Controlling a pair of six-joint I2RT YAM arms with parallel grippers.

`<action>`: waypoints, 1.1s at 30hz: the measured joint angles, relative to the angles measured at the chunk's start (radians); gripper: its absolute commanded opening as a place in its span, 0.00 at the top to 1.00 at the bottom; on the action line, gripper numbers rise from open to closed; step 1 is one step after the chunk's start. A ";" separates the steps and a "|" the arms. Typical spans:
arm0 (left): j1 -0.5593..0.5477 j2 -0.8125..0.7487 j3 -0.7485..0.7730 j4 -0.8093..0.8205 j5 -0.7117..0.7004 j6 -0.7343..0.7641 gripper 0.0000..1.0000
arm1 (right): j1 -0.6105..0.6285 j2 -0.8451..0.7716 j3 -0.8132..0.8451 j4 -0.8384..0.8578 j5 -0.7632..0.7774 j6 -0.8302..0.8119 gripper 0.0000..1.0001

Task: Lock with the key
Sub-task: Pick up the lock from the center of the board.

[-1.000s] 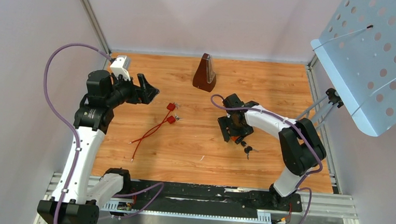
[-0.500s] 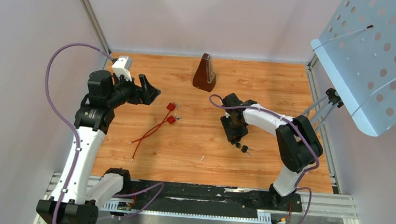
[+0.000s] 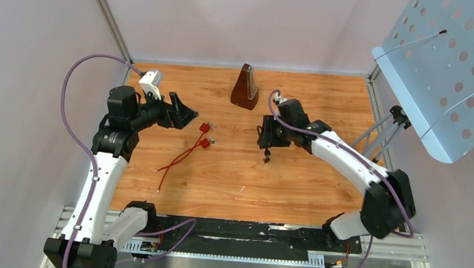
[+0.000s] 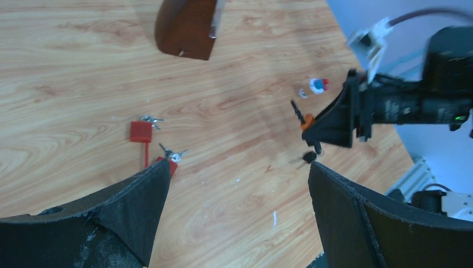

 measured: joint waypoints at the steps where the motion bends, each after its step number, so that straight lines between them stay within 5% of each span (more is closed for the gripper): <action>1: 0.000 0.000 0.000 0.010 0.019 -0.007 0.00 | 0.002 -0.056 -0.001 0.043 -0.009 0.015 0.62; 5: -0.004 0.000 -0.001 0.100 0.122 -0.054 0.00 | 0.011 -0.260 0.005 0.255 -0.018 0.070 0.62; 11: -0.106 0.002 -0.002 0.286 0.195 -0.106 0.00 | 0.038 -0.291 0.071 0.432 0.046 0.224 0.61; 22: -0.402 0.036 -0.089 0.589 -0.072 -0.064 0.01 | 0.088 -0.258 0.111 0.375 0.191 0.728 0.62; 33: -0.527 0.208 -0.131 0.863 -0.279 -0.100 0.06 | 0.090 -0.258 0.151 0.336 0.206 0.936 0.60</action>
